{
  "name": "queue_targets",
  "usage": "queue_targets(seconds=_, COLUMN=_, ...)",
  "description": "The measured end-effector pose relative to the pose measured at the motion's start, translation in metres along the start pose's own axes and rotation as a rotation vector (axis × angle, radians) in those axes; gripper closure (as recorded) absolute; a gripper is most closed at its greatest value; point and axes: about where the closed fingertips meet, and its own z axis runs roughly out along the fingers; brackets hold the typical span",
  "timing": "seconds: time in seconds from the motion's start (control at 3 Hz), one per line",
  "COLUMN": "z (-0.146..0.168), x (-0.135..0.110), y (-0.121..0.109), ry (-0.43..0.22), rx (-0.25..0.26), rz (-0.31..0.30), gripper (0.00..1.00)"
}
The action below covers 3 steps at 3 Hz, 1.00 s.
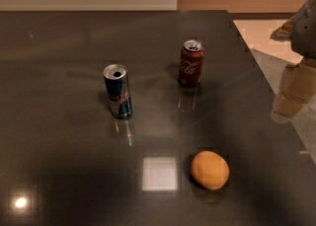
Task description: Pick redbull can
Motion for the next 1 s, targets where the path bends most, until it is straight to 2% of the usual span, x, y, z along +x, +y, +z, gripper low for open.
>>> queue_targets(seconds=0.33, z=-0.001, x=-0.001, y=0.000, ry=-0.002, rx=0.002, rz=0.000, gripper=0.00)
queue_targets(seconds=0.67, z=0.002, x=-0.030, y=0.000, ry=-0.069, rx=0.001, rz=-0.038, gripper=0.00)
queue_targets(seconds=1.0, z=0.014, x=-0.078, y=0.002, ry=-0.166, rx=-0.022, rz=-0.094, gripper=0.00)
